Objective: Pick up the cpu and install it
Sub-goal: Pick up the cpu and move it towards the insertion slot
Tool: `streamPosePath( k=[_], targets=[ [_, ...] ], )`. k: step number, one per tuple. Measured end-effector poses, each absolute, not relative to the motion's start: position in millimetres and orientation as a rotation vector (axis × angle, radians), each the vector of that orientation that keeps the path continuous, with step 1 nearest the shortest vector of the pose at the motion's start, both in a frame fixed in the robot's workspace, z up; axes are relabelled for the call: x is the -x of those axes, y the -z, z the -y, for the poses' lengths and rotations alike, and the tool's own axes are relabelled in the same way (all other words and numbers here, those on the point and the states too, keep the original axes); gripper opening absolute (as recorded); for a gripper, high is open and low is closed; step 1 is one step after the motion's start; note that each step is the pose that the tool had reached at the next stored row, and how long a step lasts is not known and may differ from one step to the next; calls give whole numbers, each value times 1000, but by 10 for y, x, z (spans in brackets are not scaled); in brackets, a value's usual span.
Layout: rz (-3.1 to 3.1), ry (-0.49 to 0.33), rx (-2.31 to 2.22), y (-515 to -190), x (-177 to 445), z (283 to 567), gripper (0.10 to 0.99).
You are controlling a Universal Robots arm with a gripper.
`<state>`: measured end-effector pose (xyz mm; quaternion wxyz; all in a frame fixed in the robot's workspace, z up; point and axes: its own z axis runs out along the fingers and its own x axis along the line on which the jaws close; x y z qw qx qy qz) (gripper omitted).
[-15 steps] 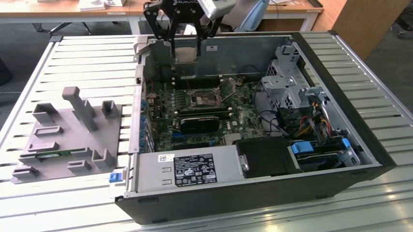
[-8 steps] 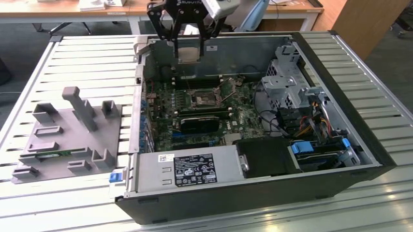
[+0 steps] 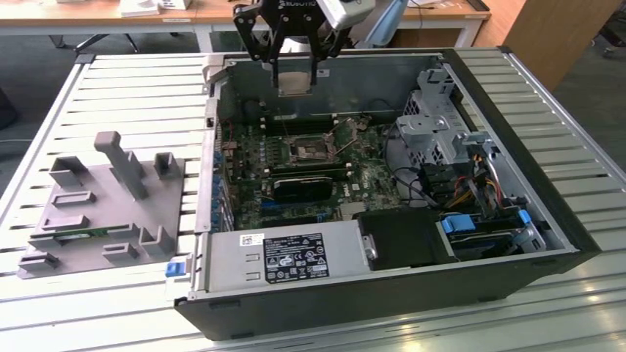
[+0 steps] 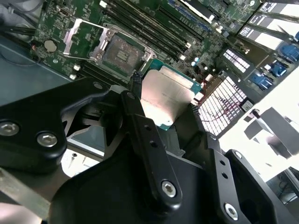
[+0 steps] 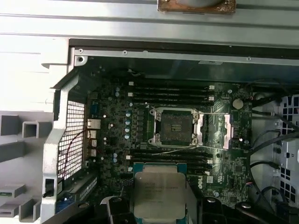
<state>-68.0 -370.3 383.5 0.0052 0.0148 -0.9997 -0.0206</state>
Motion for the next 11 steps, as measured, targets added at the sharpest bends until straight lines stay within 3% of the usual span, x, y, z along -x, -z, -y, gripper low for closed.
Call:
streamPosePath(
  k=[11],
  targets=[
    [3130,64,-46,-3812,457,3607,533]
  ],
)
